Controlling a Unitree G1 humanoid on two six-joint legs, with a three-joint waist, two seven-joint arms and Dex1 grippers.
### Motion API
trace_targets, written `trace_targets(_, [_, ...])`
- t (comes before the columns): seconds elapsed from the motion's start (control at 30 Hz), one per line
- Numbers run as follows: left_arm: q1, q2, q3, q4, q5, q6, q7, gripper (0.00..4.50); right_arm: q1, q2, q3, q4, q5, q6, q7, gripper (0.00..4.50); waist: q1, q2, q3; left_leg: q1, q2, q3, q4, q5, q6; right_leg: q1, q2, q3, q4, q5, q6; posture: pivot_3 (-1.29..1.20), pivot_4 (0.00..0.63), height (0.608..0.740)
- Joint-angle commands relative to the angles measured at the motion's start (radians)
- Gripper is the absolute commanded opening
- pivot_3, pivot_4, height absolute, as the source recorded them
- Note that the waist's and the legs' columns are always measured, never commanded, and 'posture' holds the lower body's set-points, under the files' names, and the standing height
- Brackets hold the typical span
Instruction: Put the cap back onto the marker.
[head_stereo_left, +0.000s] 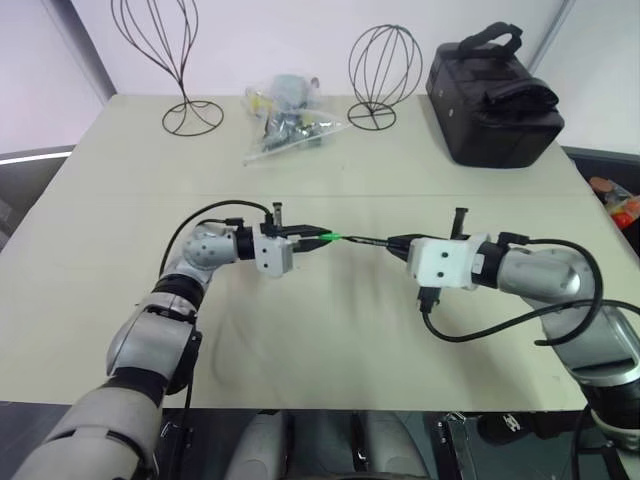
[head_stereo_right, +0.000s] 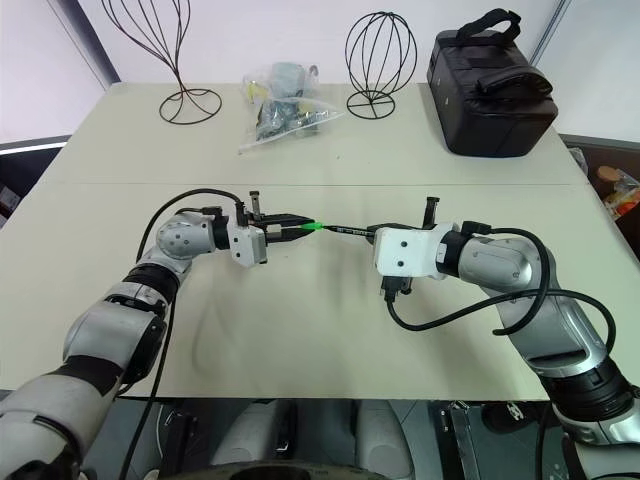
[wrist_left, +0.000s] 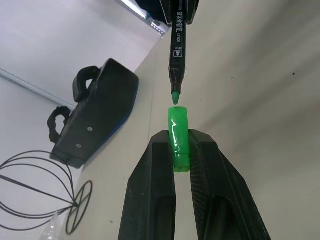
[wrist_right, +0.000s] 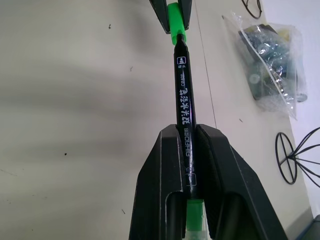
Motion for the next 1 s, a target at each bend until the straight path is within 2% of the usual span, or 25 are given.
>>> trace_targets(0.03, [-0.022,0.011,-0.001,-0.006,-0.016,-0.02,0.008,0.0,-0.01,-0.018,-0.026,-0.023,-0.002,-0.016,0.0,0.04,0.0,0.0,0.0,0.0,0.0,0.0,0.0,0.0,0.0,0.0,0.0,0.0,0.0,0.0,0.0,0.0,0.15,0.74])
trace_targets(1.0, [-0.01,-0.006,0.001,-0.023,-0.115,-0.034,-0.084,0.0,-0.022,-0.018,-0.017,-0.002,0.0,-0.033,-0.005,0.04,0.0,0.0,0.0,0.0,0.0,0.0,0.0,0.0,0.0,0.0,0.0,0.0,0.0,0.0,0.0,0.0,0.15,0.74])
